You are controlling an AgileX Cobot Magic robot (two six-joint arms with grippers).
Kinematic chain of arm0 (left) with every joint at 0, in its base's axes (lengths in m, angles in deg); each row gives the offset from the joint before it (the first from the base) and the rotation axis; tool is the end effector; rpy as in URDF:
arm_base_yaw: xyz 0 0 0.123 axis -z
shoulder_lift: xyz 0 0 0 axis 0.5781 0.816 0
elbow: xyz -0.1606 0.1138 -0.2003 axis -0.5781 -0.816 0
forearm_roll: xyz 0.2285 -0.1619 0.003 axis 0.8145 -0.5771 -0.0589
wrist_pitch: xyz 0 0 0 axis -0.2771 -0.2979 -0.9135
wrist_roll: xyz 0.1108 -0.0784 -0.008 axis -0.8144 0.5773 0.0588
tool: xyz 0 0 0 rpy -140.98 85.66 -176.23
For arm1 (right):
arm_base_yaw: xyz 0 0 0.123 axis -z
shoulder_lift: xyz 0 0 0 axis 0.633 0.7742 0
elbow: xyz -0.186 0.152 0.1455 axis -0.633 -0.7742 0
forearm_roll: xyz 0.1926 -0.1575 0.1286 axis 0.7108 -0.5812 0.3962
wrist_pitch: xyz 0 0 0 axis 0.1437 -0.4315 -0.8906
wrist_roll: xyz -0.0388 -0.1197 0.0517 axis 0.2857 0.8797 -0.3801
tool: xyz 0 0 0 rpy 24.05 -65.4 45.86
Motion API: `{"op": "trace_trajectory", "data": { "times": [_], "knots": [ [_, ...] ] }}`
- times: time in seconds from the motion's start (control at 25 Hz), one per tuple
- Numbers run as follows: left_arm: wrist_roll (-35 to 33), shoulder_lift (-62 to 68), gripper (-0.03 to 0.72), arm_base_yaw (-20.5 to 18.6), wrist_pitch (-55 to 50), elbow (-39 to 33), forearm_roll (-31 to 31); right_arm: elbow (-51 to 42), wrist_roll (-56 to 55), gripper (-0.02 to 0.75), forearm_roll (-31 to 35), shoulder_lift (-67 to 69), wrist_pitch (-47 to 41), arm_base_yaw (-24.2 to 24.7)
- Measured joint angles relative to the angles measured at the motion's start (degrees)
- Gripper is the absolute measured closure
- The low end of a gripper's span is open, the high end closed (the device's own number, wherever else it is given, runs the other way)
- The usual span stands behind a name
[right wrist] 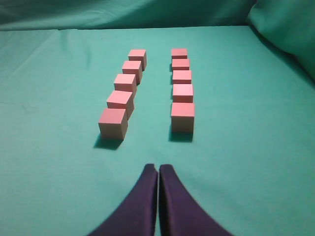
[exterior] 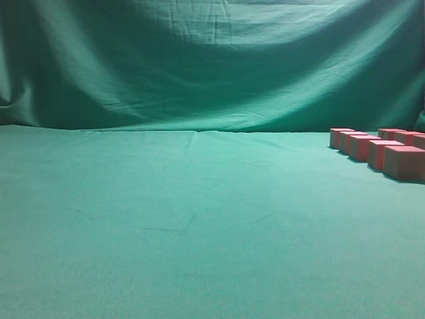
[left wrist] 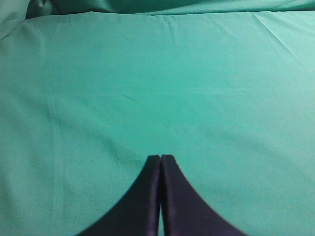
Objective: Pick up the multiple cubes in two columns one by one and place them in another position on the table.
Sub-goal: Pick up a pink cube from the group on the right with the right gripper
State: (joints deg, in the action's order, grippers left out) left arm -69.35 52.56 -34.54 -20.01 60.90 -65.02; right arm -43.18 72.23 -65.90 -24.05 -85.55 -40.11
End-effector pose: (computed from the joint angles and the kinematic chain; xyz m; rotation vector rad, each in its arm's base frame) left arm 0.1292 -0.0007 0.1657 0.0318 1.8328 0.0157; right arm 0.1272 0.0110 0.1552 -0.0471 1.8903 0.0836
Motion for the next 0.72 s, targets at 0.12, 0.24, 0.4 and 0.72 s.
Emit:
{"op": "trace_trajectory", "data": {
  "times": [0.12,0.24,0.4,0.72],
  "knots": [
    [0.00,0.00,0.688,0.00,0.00,0.00,0.00,0.00,0.00,0.738,0.00,0.00,0.00,0.00],
    [0.00,0.00,0.688,0.00,0.00,0.00,0.00,0.00,0.00,0.738,0.00,0.00,0.00,0.00],
    [0.00,0.00,0.688,0.00,0.00,0.00,0.00,0.00,0.00,0.738,0.00,0.00,0.00,0.00],
    [0.00,0.00,0.688,0.00,0.00,0.00,0.00,0.00,0.00,0.738,0.00,0.00,0.00,0.00]
  ]
}}
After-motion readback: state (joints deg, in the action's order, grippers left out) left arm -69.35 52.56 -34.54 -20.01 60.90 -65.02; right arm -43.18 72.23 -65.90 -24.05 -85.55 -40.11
